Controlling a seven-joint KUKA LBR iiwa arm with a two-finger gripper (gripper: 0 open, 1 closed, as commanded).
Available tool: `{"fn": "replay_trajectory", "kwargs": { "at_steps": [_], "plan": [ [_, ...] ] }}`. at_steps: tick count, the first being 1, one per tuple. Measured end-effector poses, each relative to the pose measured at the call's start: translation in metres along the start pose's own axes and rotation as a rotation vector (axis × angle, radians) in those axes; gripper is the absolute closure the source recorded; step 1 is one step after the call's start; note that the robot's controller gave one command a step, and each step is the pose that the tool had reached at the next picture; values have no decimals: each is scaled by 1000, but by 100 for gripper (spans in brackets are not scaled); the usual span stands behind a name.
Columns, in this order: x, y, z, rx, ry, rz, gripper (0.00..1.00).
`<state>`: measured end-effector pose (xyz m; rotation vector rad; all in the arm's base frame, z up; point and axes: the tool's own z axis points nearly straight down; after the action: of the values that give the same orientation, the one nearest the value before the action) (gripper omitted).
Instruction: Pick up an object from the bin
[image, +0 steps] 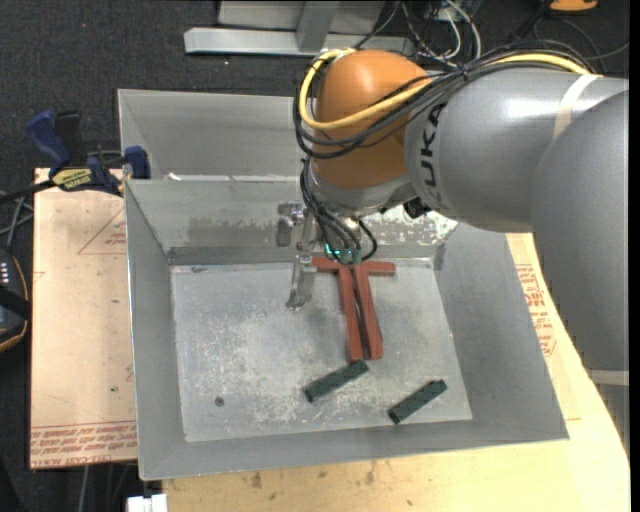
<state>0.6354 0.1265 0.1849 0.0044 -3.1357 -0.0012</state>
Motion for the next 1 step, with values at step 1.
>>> {"fn": "replay_trajectory", "kwargs": {
  "at_steps": [1],
  "plan": [
    [-2, -1, -4, -1, -7, 3, 0]
  ]
}}
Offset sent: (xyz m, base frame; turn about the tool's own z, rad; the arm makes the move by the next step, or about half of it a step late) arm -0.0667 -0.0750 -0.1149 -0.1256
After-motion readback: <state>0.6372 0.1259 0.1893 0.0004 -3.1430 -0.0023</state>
